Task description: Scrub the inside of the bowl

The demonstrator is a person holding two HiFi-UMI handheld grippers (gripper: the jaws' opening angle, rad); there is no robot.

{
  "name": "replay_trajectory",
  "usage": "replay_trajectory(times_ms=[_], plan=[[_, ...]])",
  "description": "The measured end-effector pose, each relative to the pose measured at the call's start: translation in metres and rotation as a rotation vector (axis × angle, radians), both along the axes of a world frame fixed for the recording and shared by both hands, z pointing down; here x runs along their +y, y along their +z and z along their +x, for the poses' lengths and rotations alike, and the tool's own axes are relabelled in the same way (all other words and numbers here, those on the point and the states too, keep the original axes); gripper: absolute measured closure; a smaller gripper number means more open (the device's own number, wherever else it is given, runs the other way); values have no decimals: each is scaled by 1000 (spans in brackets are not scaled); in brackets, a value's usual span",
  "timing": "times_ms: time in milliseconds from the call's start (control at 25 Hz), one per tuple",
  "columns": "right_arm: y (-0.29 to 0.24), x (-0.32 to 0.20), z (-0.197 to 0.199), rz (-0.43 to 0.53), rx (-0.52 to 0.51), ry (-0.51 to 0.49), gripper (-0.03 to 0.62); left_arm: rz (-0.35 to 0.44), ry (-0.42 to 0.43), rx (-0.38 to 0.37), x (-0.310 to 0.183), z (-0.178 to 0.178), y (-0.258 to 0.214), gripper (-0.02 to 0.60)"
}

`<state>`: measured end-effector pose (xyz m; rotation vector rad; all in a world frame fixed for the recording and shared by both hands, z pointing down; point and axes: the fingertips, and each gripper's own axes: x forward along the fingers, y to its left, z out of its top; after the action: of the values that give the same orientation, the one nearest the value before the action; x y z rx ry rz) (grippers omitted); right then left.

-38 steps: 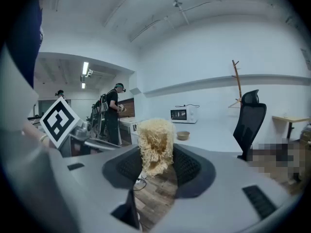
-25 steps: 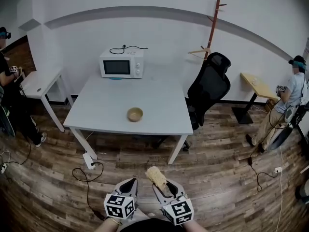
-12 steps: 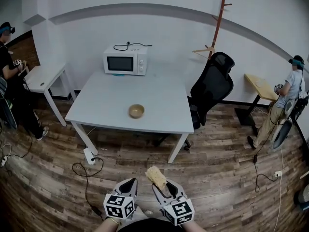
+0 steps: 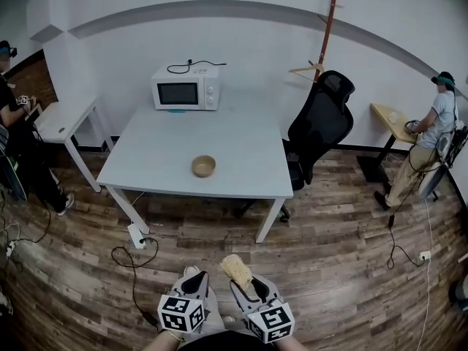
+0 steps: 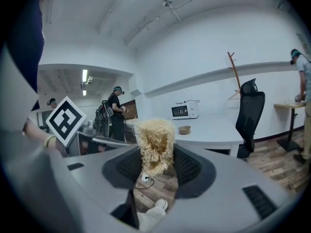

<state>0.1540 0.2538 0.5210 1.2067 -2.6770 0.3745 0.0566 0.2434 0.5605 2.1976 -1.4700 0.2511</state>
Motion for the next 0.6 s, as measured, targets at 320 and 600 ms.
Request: replay_trajectory(times_ms=[320,600], plan=[[4,-28,-1,-20,15,4,418,-3,-16,16,-30,-3,2,563],[5,-63,-15,-14,36,-14,418,-5,-42,25,-65,-22,4,563]])
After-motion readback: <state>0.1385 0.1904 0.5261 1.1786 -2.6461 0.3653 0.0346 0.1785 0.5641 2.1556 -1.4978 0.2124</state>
